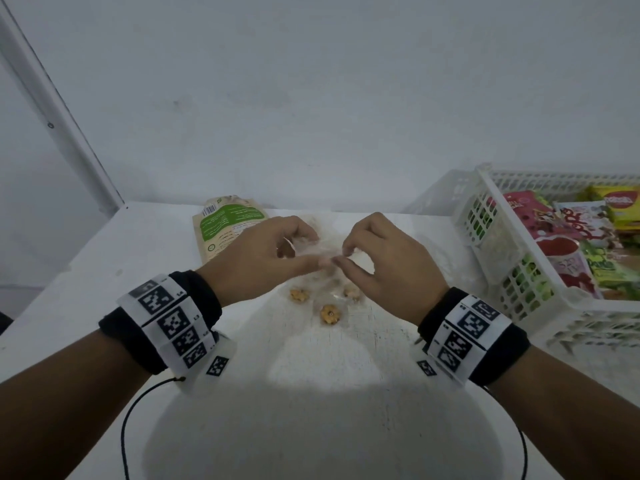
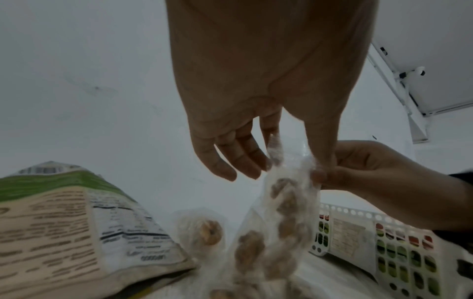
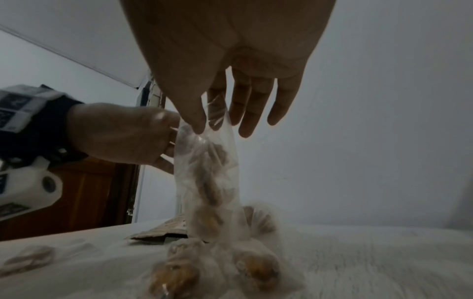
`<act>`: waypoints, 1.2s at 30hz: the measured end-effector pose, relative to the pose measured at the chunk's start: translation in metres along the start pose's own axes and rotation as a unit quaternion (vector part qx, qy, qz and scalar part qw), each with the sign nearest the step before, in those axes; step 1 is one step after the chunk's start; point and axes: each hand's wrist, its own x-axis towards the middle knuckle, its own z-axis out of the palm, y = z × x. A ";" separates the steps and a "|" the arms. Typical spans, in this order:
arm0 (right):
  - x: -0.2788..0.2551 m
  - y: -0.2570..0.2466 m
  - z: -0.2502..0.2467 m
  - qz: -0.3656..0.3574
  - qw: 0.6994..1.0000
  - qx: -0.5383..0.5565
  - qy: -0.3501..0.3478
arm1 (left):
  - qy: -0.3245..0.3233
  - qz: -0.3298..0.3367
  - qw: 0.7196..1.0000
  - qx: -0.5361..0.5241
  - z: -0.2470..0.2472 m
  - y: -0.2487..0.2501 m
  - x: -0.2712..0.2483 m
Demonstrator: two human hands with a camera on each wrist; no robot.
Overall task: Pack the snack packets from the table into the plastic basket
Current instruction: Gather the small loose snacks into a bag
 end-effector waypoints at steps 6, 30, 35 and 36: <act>-0.002 0.004 0.003 -0.057 0.998 -0.019 -0.028 | 0.007 0.002 1.000 0.015 0.008 -0.014 0.000; 0.006 0.013 -0.005 0.077 0.992 0.097 -0.040 | 0.130 -0.012 0.991 -0.041 0.004 -0.023 0.000; 0.008 0.015 -0.003 0.085 0.992 0.084 -0.031 | 0.135 0.009 0.990 -0.037 0.005 -0.026 -0.001; 0.008 0.015 -0.003 0.086 0.992 0.084 -0.030 | 0.136 0.010 0.990 -0.036 0.004 -0.026 -0.001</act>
